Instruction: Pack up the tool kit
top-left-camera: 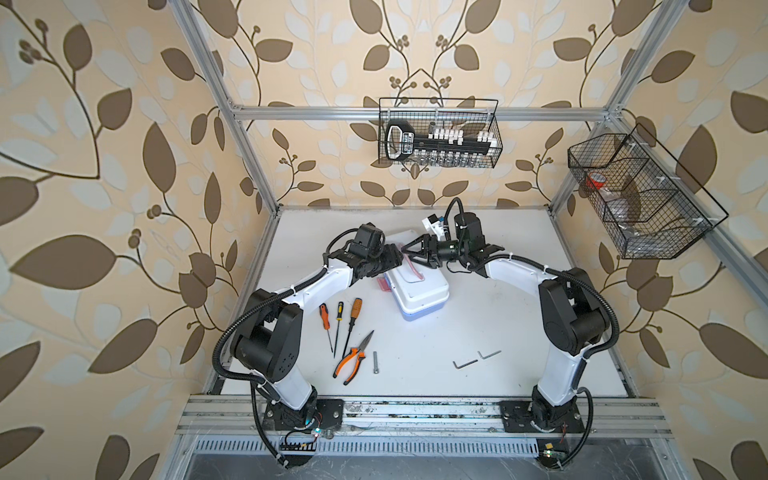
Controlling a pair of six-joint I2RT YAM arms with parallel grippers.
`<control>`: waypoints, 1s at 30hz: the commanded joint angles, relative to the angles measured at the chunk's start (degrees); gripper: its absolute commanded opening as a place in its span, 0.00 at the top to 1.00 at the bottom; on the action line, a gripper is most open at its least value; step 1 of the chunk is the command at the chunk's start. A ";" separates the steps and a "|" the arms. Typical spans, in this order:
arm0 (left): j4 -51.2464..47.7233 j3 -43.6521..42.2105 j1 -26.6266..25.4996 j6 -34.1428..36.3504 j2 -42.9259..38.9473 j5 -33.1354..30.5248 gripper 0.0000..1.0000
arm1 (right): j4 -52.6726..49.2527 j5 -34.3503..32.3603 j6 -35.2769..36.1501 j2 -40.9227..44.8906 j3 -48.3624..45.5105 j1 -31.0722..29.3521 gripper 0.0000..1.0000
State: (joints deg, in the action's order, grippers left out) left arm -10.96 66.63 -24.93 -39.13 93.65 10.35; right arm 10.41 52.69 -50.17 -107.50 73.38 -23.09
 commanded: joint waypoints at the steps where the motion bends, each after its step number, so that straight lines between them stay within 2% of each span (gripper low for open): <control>1: 1.92 2.92 0.05 0.04 0.50 1.25 0.32 | -5.13 -0.39 4.74 2.93 2.55 0.88 0.25; 4: 1.90 3.57 0.05 -0.07 0.67 1.69 0.31 | -15.65 -4.56 12.23 3.90 5.44 1.36 0.23; 7: 2.04 4.02 0.05 -0.11 0.67 2.03 0.31 | -26.71 -12.70 21.01 5.58 8.37 0.99 0.23; 10: 2.30 4.53 0.05 -0.14 0.94 2.61 0.31 | -32.63 -22.32 26.98 8.43 9.24 -0.61 0.22; 12: 2.35 4.96 0.05 -0.31 1.28 3.04 0.31 | -36.17 -30.96 30.98 10.21 9.77 -2.98 0.23; 15: 2.52 5.44 0.05 -0.63 1.88 3.69 0.31 | -39.98 -43.12 35.40 11.19 10.55 -6.97 0.28; 21: 2.96 5.75 0.07 -0.94 2.54 3.98 0.31 | -39.99 -48.07 37.02 10.10 10.17 -10.12 0.37; 30: 2.61 6.36 0.05 -0.84 2.83 4.35 0.31 | -41.13 -54.77 38.14 5.60 12.52 -13.61 0.42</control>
State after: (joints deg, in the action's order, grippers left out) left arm -10.28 70.48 -24.93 -39.48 96.51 13.08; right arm -29.02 2.04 -13.82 -100.51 83.81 -35.83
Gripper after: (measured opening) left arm 0.689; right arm 0.579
